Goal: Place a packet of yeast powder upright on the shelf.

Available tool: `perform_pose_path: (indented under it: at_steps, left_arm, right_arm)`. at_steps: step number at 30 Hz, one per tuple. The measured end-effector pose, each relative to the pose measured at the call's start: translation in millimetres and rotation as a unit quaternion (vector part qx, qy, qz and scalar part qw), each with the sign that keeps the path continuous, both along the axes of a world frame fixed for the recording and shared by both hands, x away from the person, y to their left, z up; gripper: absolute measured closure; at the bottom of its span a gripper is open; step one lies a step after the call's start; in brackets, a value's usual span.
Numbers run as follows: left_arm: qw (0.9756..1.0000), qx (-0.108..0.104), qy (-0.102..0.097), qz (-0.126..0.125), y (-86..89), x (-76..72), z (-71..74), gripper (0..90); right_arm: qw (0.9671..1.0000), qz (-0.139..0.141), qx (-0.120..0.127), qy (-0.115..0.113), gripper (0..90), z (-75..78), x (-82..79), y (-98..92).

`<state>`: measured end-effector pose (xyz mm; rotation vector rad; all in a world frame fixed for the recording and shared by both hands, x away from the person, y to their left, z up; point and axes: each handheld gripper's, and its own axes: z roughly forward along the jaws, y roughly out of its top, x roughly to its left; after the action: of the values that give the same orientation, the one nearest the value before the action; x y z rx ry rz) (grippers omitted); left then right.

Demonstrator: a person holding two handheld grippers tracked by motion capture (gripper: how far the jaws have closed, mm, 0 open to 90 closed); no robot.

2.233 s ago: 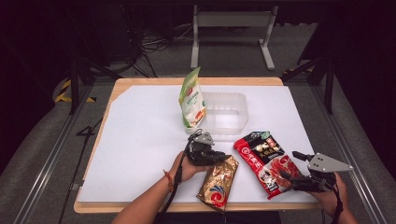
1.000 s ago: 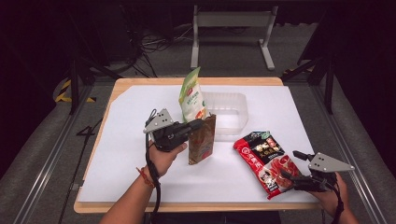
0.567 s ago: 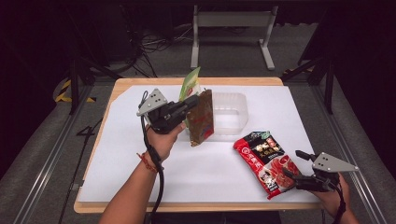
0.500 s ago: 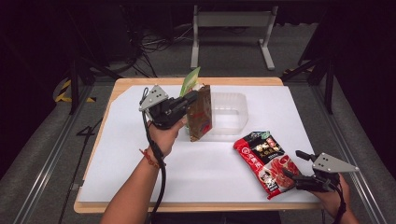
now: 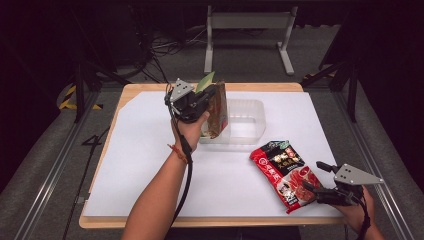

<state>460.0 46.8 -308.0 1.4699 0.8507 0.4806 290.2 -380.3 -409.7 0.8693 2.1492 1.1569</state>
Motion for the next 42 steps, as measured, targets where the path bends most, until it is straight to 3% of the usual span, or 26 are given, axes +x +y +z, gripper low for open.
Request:
perform_pose_path:
  at_steps: [4, 14, 17, 24, 31, 36, 40, 42]
  left_arm:
    - [0.9988, 0.037, -0.009, 0.03, -17.2, 10.8, -1.0, 87.9]
    - [0.9973, 0.047, -0.002, 0.057, -44.4, 29.1, -0.9, 87.9]
    - [0.9973, 0.055, 0.0, 0.048, -49.9, 31.4, -4.7, 87.9]
    - [0.9985, 0.05, 0.014, 0.018, -50.1, 28.5, -20.8, 87.5]
    - [0.998, 0.062, 0.007, -0.009, -45.6, 21.5, -25.8, 87.3]
    - [0.9973, 0.072, 0.003, -0.01, -44.3, 20.8, -25.4, 87.2]
    - [0.9983, 0.055, 0.011, -0.013, -42.8, 23.6, -28.7, 87.2]
    - [0.9977, 0.065, 0.01, -0.014, -44.7, 24.0, -31.3, 87.2]
  right_arm:
    - [1.0, -0.001, 0.001, 0.001, 20.1, -0.1, 0.3, -0.7]
    - [1.0, 0.0, 0.0, -0.002, 20.1, 0.1, -1.5, -1.3]
    - [1.0, -0.001, 0.0, -0.003, 20.0, 0.2, -1.7, -1.9]
    - [1.0, -0.002, -0.003, -0.003, 20.0, -0.3, -1.5, -1.5]
    - [1.0, -0.002, -0.002, -0.004, 20.1, 0.5, -2.0, -0.8]
    - [1.0, -0.005, 0.0, -0.001, 20.0, -0.2, -0.6, -2.4]
    - [1.0, -0.002, -0.001, -0.001, 20.0, -0.1, -0.9, -1.4]
    - [1.0, 0.0, -0.004, -0.002, 20.1, -0.2, -1.4, -0.7]
